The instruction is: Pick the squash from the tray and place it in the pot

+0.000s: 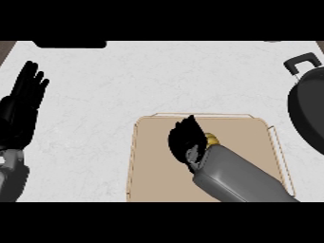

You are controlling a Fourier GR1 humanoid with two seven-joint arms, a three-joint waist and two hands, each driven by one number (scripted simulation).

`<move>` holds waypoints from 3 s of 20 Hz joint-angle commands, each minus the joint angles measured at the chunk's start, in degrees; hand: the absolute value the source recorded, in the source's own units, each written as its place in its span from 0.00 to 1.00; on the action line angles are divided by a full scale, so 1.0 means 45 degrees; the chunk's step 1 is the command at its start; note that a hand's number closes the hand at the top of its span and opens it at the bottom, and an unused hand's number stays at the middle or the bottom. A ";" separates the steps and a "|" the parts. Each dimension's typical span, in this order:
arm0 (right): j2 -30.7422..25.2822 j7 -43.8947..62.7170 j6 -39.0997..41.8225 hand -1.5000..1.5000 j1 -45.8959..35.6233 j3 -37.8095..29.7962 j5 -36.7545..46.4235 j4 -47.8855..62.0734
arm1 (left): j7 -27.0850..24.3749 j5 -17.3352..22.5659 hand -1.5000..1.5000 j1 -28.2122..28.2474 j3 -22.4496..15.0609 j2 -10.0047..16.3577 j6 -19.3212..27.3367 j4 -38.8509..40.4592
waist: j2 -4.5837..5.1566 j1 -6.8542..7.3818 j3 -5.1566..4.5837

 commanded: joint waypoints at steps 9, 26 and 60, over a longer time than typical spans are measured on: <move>-0.1136 -0.3137 -0.0882 1.00 0.0185 0.0570 0.2105 0.1163 | -0.0465 -0.0558 0.50 -0.0152 0.0323 -0.0701 -0.0502 0.0715 | 0.0027 0.0044 0.0000; -0.1133 -0.4701 -0.3692 1.00 0.3402 -0.0878 0.2232 -0.1796 | -0.0240 -0.0932 0.50 0.0776 0.1008 -0.0743 -0.0376 0.0009 | -0.0197 -0.0806 0.0022; -0.3270 -0.6211 -0.8666 1.00 1.0098 -1.6997 -0.8367 -1.0618 | 0.0086 -0.1424 0.50 0.0566 0.0584 -0.1274 -0.0524 -0.0516 | -0.0009 -0.0114 0.0001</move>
